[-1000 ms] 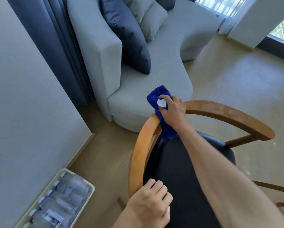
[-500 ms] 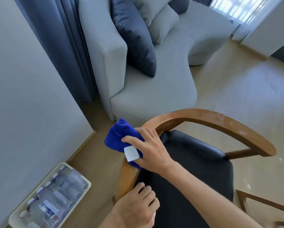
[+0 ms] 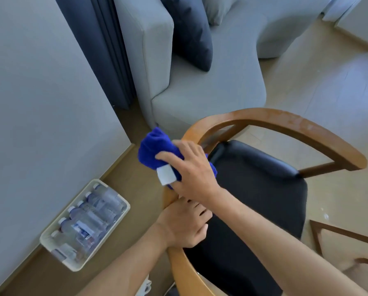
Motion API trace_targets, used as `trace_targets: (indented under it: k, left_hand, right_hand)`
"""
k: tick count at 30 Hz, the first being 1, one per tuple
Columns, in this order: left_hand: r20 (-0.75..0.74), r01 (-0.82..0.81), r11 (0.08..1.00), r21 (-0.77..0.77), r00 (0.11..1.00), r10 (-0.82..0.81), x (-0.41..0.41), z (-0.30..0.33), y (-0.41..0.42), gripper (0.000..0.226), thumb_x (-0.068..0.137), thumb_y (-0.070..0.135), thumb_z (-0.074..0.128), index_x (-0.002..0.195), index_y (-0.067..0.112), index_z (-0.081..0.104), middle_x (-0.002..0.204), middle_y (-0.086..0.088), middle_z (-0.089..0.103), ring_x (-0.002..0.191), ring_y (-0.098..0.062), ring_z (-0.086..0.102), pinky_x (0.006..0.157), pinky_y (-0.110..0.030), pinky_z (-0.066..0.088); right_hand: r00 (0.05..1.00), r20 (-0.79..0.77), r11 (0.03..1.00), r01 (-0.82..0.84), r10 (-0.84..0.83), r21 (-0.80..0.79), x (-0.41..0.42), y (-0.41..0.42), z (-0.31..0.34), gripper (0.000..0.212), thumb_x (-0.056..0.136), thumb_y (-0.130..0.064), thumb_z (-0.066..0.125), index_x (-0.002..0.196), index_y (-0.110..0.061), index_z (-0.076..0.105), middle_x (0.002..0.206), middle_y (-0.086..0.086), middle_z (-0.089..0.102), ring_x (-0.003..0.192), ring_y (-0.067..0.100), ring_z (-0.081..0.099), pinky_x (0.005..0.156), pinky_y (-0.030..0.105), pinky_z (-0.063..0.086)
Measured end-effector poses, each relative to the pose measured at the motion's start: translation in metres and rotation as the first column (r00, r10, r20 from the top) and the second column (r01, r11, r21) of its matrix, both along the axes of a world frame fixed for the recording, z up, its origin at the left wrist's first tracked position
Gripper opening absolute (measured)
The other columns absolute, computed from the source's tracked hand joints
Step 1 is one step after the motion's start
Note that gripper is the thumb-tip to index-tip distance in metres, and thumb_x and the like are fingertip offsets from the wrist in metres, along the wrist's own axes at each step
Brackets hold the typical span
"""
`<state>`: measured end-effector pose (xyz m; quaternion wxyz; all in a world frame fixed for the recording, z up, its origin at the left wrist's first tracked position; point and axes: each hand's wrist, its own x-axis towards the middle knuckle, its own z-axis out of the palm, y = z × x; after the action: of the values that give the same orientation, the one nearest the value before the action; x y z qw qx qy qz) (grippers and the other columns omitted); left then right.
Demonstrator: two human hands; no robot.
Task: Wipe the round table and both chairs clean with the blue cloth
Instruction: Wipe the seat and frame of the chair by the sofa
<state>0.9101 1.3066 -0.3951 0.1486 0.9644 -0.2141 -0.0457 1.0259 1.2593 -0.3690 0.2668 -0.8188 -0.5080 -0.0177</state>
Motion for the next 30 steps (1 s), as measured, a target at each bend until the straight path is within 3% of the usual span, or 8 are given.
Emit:
trace_targets:
  k: [3,5,7,12,15,21,27,30]
  left_hand:
    - [-0.091,-0.031,0.999,-0.038,0.996,0.028,-0.01,0.009,-0.003,0.024,0.087,0.038,0.048,0.097,0.019,0.059,0.09,0.001,0.063,0.072,-0.019,0.06,0.054,-0.027,0.033]
    - [-0.011,-0.026,0.997,-0.066,1.0,0.025,-0.013,0.012,0.002,0.024,0.087,0.035,0.049,0.098,0.017,0.06,0.101,-0.001,0.063,0.091,-0.02,0.06,0.073,-0.032,0.046]
    - [0.11,-0.031,0.985,-0.171,0.993,0.05,-0.015,0.018,0.018,0.026,0.085,0.029,0.052,0.098,0.012,0.065,0.108,-0.007,0.064,0.105,-0.024,0.058,0.095,-0.039,0.044]
    - [0.287,-0.38,0.86,-0.34,0.829,0.48,-0.006,0.047,0.082,0.032,0.088,0.022,0.048,0.11,0.005,0.064,0.117,-0.014,0.059,0.114,-0.027,0.052,0.099,-0.041,0.04]
    - [0.256,-0.504,0.774,-0.382,0.747,0.613,0.025,0.068,0.102,0.041,0.088,0.028,0.046,0.121,0.007,0.058,0.131,-0.015,0.051,0.122,-0.028,0.047,0.104,-0.038,0.036]
    - [-0.046,-0.271,0.947,-0.172,0.963,0.267,0.056,0.063,0.1,0.056,0.09,0.054,0.029,0.138,0.029,0.046,0.137,0.005,0.051,0.129,-0.014,0.041,0.109,-0.046,0.033]
    - [0.127,-0.211,0.977,0.02,0.97,0.206,0.041,0.051,0.112,0.073,0.082,0.072,0.042,0.121,0.014,0.063,0.124,-0.011,0.056,0.118,-0.031,0.052,0.104,-0.053,0.037]
    - [0.316,-0.187,0.982,0.03,0.934,0.169,0.048,0.057,0.097,0.058,0.084,0.054,0.054,0.101,0.0,0.068,0.116,-0.015,0.062,0.113,-0.033,0.058,0.103,-0.047,0.041]
  right_hand:
    - [0.949,0.059,0.946,-0.302,0.31,-0.116,-0.015,-0.024,0.001,0.052,0.078,-0.014,0.065,0.126,-0.024,0.049,0.13,0.013,0.052,0.123,0.03,0.044,0.105,0.04,0.031]
    - [0.965,0.032,0.96,-0.257,0.262,-0.109,0.004,-0.022,0.005,0.052,0.078,-0.016,0.068,0.127,-0.022,0.05,0.13,0.014,0.051,0.122,0.029,0.044,0.106,0.04,0.032]
    - [0.998,-0.054,1.0,-0.018,0.018,-0.006,0.03,-0.01,0.01,0.05,0.077,-0.015,0.072,0.125,-0.016,0.058,0.121,0.014,0.053,0.113,0.027,0.048,0.1,0.04,0.04]
    - [0.782,-0.31,0.828,0.561,-0.54,-0.027,0.06,0.013,0.02,0.047,0.086,-0.017,0.062,0.13,-0.025,0.052,0.118,0.006,0.05,0.107,0.025,0.049,0.091,0.033,0.041]
    - [0.916,-0.152,0.925,0.379,-0.37,0.032,-0.003,0.01,0.013,0.047,0.076,-0.02,0.066,0.122,-0.021,0.06,0.117,0.007,0.053,0.108,0.027,0.049,0.091,0.041,0.041]
    - [0.956,-0.259,0.988,0.119,-0.141,-0.099,-0.04,-0.015,0.016,0.063,0.074,-0.024,0.065,0.134,-0.022,0.046,0.146,0.0,0.036,0.139,0.022,0.021,0.11,0.042,0.024]
    - [0.647,-0.453,0.694,0.715,-0.613,0.081,-0.103,-0.05,0.013,0.06,0.075,-0.018,0.075,0.127,-0.014,0.046,0.141,0.002,0.041,0.133,0.012,0.033,0.111,0.035,0.029]
    - [0.377,-0.539,0.506,0.856,-0.753,-0.108,-0.14,-0.048,-0.001,0.034,0.085,-0.018,0.064,0.116,-0.017,0.051,0.12,-0.007,0.047,0.12,0.013,0.042,0.101,0.039,0.038]
